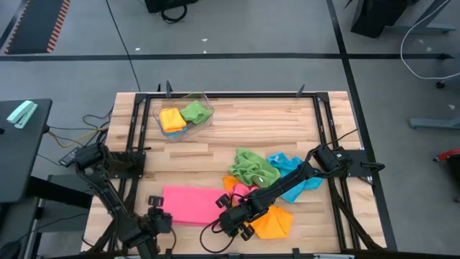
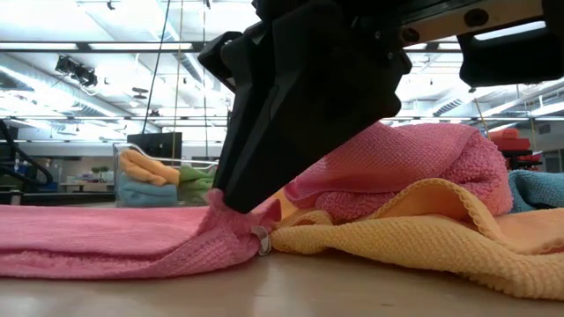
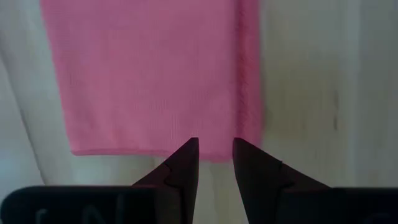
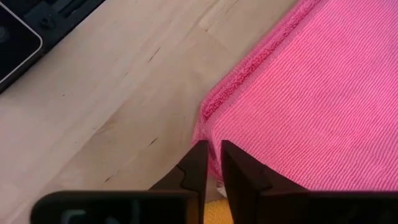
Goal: Fold microfiber towels
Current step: Fold the left pink microfiber towel
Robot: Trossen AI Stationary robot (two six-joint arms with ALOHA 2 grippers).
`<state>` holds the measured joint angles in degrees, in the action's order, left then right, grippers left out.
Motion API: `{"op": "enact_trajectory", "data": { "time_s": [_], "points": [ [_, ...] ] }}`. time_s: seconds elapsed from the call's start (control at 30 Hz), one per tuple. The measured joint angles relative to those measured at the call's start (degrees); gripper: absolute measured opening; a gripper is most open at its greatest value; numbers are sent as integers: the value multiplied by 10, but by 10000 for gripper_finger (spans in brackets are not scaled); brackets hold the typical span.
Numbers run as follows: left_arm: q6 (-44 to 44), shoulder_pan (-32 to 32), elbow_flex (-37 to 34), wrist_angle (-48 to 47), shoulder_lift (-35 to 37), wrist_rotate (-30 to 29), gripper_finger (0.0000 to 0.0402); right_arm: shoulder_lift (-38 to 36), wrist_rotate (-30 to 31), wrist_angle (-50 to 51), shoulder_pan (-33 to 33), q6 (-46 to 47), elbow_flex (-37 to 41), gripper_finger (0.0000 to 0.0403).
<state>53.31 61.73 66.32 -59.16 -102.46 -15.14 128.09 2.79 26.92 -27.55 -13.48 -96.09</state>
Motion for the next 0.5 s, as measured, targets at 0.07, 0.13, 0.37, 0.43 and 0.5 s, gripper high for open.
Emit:
{"op": "enact_trajectory", "data": {
  "time_s": [0.07,0.13,0.37,0.43,0.5],
  "points": [
    [-6,12,0,-3,-7,0,107,0,0,0,0,0,0,70],
    [-7,20,0,-7,-17,0,107,0,0,0,0,5,0,82],
    [-73,42,0,-7,-47,0,107,0,0,-3,5,21,0,105],
    [-88,42,0,-7,-51,-1,107,0,0,-5,7,21,0,107],
    [-101,42,0,-7,-56,-5,107,0,0,-5,8,22,0,108]
  ]
}}
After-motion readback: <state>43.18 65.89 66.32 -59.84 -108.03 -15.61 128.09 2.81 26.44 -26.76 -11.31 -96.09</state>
